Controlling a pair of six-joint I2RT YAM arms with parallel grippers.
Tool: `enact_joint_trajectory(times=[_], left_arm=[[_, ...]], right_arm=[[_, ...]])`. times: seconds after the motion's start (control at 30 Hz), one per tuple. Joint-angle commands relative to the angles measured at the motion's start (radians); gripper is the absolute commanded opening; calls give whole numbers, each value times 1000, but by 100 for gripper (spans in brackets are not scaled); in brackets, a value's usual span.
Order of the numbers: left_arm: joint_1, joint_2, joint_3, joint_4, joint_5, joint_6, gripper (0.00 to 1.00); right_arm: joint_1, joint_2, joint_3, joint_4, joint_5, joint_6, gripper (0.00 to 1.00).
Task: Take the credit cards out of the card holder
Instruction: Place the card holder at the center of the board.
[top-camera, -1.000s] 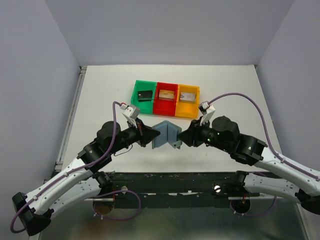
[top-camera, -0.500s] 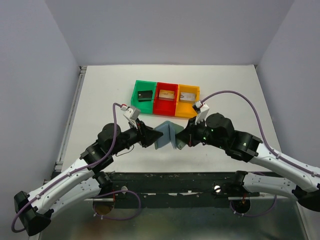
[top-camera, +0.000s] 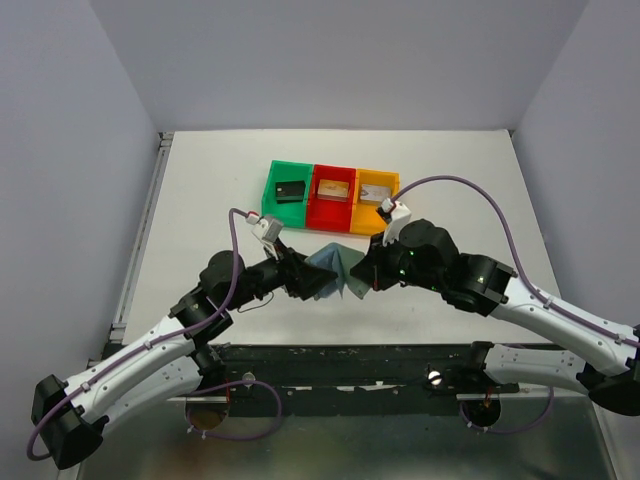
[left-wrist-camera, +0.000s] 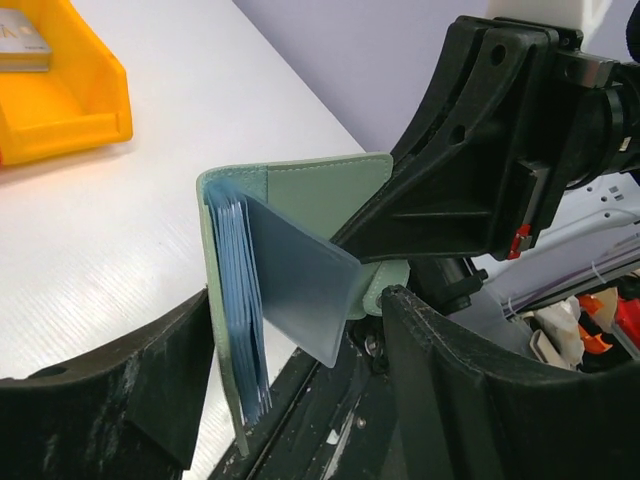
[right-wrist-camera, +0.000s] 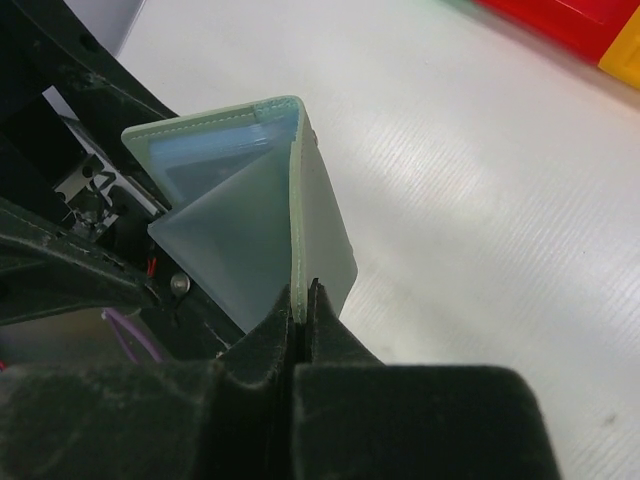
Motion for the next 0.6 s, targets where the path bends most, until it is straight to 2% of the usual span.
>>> enact_joint_trajectory(times=[0.0,0.2,0.37,0.47,0.57], left_arm=[[-5,-28,-4,39,8,3,71],[-5,-56,-4,2,-4,32,58],[-5,-67,-7,-20,-18,46,35],[-5,-64,-6,-27,-23,48,27],[-5,-56,2,-40,-26,54,25]], right_arm=[[-4,-17,7,-7,27,26,1],[-6,-37,-15,8,25,38,1],[-4,-52,-29,32,11,38,1],[-4,-56,-36,45,-1,40,1],[-6,-58,-41,52,-12,43,1]])
